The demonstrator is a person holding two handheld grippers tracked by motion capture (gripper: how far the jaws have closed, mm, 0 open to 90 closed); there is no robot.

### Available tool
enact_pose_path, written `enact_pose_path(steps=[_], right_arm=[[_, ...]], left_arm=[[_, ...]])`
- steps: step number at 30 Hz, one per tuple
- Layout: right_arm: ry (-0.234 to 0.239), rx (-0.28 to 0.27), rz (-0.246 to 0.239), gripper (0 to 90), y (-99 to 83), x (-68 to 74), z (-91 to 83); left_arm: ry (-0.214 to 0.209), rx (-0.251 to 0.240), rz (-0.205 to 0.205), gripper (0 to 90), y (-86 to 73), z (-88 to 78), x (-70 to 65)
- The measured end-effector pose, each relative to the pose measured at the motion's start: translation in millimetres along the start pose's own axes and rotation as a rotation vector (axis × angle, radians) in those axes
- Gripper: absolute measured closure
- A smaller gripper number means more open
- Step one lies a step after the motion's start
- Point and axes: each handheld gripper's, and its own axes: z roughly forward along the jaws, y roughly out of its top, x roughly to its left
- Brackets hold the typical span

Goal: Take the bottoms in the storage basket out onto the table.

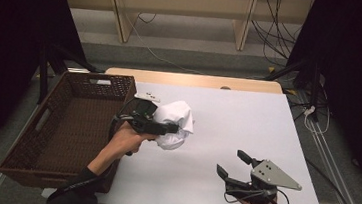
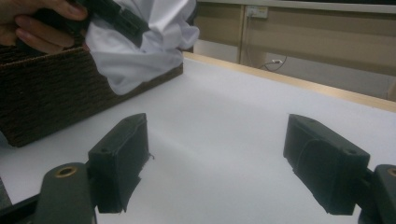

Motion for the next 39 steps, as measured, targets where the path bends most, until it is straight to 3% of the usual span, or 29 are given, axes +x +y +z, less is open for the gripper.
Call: enact_pose_path(steps=[6,11,30,39], right_arm=[[0.002,0.002,-0.001,23.2,-0.1,-0.3,-0.4],[0.002,0.001,-0.004,23.2,-0.2,0.3,-0.1],[0.003,0.007,-0.004,23.2,-0.2,0.4,0.3],[0.004,0.006,-0.006,23.2,-0.5,0.3,0.5]], left_arm=[[0.012,0.039,0.023,53.3,-2.4,15.1,-5.2],[0.012,0.065,0.013,53.1,-4.6,24.6,-5.9],[0.014,0.146,0.041,52.7,-13.9,53.8,-9.9],[0.012,0.157,0.032,51.9,-16.5,61.5,-10.2]])
